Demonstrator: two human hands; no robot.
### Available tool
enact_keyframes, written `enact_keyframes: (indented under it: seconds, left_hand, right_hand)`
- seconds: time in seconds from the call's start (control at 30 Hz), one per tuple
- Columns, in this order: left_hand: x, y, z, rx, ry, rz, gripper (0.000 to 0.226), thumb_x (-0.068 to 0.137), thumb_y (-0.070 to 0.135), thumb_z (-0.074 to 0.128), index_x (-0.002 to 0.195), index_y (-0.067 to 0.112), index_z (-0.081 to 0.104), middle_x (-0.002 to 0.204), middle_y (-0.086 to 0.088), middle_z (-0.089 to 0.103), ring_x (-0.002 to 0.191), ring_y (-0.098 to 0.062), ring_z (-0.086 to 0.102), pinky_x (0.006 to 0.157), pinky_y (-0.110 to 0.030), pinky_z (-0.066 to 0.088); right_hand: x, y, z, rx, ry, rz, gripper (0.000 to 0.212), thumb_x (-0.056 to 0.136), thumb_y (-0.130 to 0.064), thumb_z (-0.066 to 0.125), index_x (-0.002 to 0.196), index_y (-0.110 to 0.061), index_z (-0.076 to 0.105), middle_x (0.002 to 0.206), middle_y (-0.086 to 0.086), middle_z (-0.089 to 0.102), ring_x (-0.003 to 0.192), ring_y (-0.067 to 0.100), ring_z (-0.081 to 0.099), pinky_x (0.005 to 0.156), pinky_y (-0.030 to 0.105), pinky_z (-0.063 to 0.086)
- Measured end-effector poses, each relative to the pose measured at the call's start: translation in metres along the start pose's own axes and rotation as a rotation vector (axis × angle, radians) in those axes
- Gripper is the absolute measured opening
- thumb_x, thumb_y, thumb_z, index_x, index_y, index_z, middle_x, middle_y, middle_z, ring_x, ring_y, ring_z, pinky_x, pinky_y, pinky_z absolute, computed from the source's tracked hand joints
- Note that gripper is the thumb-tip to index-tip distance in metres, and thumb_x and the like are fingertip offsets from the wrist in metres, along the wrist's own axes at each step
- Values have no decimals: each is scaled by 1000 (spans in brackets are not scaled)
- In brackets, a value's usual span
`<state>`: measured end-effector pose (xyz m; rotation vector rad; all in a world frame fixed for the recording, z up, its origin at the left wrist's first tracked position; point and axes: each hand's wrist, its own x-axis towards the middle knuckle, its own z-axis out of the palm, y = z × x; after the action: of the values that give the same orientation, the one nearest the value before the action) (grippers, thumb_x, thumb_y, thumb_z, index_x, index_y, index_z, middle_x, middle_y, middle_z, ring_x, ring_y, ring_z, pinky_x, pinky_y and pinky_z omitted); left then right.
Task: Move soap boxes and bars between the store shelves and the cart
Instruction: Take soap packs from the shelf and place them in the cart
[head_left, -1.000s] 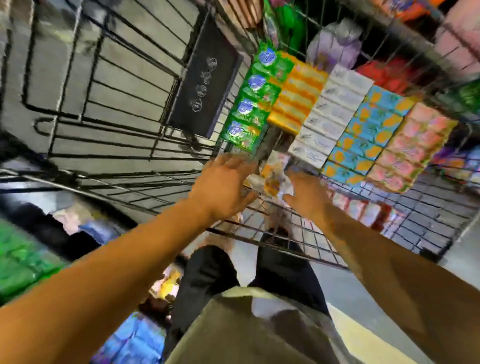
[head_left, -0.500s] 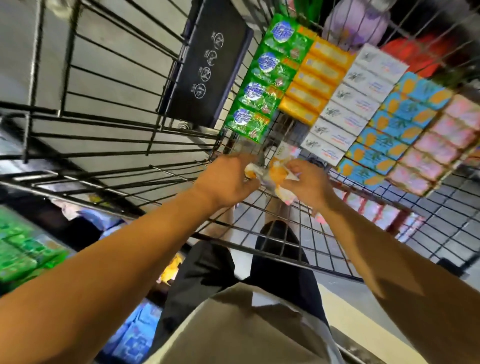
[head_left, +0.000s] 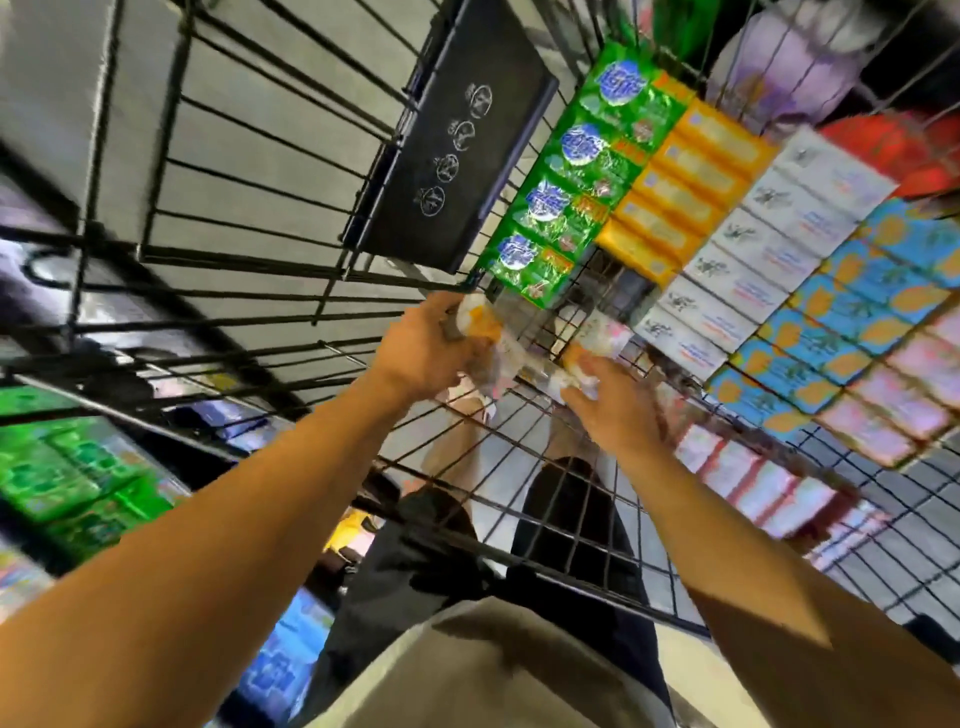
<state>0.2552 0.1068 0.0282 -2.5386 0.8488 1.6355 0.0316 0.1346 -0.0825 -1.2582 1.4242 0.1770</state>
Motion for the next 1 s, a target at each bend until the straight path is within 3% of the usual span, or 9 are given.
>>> enact_keyframes:
  seconds: [0.17, 0.33, 0.47, 0.57, 0.63, 0.73, 0.8, 0.9, 1.0]
  left_hand:
    - [8, -8, -3, -70, 55, -22, 45, 83, 22, 75, 125, 23, 60, 107, -3, 69, 96, -22, 66, 85, -39, 57]
    - [4, -4, 1, -305, 33, -46, 35, 87, 11, 71, 118, 23, 58, 93, 6, 66, 94, -20, 69, 85, -39, 59]
    - [0, 0, 2, -366, 46, -80, 35, 88, 11, 70, 119, 23, 58, 95, 2, 67, 95, -24, 70, 86, -43, 58]
    - [-10, 7, 1, -363, 60, -41, 33, 89, 10, 68, 118, 24, 58, 97, -1, 68, 93, -20, 69, 84, -34, 59]
    - [-23, 15, -2, -388, 86, 27, 37, 89, 7, 67, 123, 18, 59, 98, -1, 66, 88, -14, 66, 72, -20, 57]
    - [-50, 23, -12, -520, 86, 96, 35, 88, 3, 65, 118, 19, 63, 97, -3, 69, 83, -17, 68, 64, -23, 55]
    - [-73, 31, -18, -615, 14, 162, 32, 87, -1, 63, 111, 21, 66, 91, -3, 72, 80, -18, 70, 66, -29, 56]
    - [-107, 38, -21, -648, -78, 269, 32, 80, 4, 65, 107, 22, 68, 83, 3, 70, 74, -17, 67, 67, -31, 55]
    - [-140, 37, -24, -677, -157, 342, 32, 81, 4, 64, 107, 23, 68, 87, -3, 68, 75, -19, 65, 67, -31, 54]
  right_hand:
    - [18, 3, 31, -344, -59, -35, 55, 92, -27, 65, 142, -16, 48, 140, 12, 48, 122, 36, 51, 94, 40, 47]
    - [34, -4, 37, -446, -12, -14, 36, 91, -27, 67, 123, -12, 63, 131, 10, 48, 113, 29, 56, 89, 34, 49]
    - [16, -16, 28, -256, 17, 31, 40, 92, -33, 63, 128, -15, 65, 130, 12, 53, 116, 34, 53, 97, 37, 47]
    - [-11, -32, 4, -13, 44, 59, 38, 95, -30, 59, 130, -12, 62, 123, 12, 62, 108, 30, 59, 84, 31, 46]
    - [-32, -40, -19, 147, 38, 69, 29, 97, -28, 57, 121, -12, 63, 105, 10, 64, 99, 30, 62, 75, 33, 46]
    - [-70, -53, -51, 488, 56, 122, 11, 95, -33, 57, 97, -23, 62, 92, 2, 63, 93, 29, 66, 78, 44, 58]
    - [-99, -64, -70, 749, 79, 140, 6, 101, -17, 54, 103, -17, 60, 92, 2, 62, 81, 19, 66, 62, 30, 59]
    - [-145, -75, -91, 785, 111, 53, 16, 102, -13, 51, 117, -11, 57, 100, 9, 60, 71, 12, 66, 52, 26, 56]
    - [-187, -79, -99, 806, 175, -34, 13, 103, -16, 50, 114, -17, 56, 104, 10, 56, 80, 35, 67, 67, 43, 62]
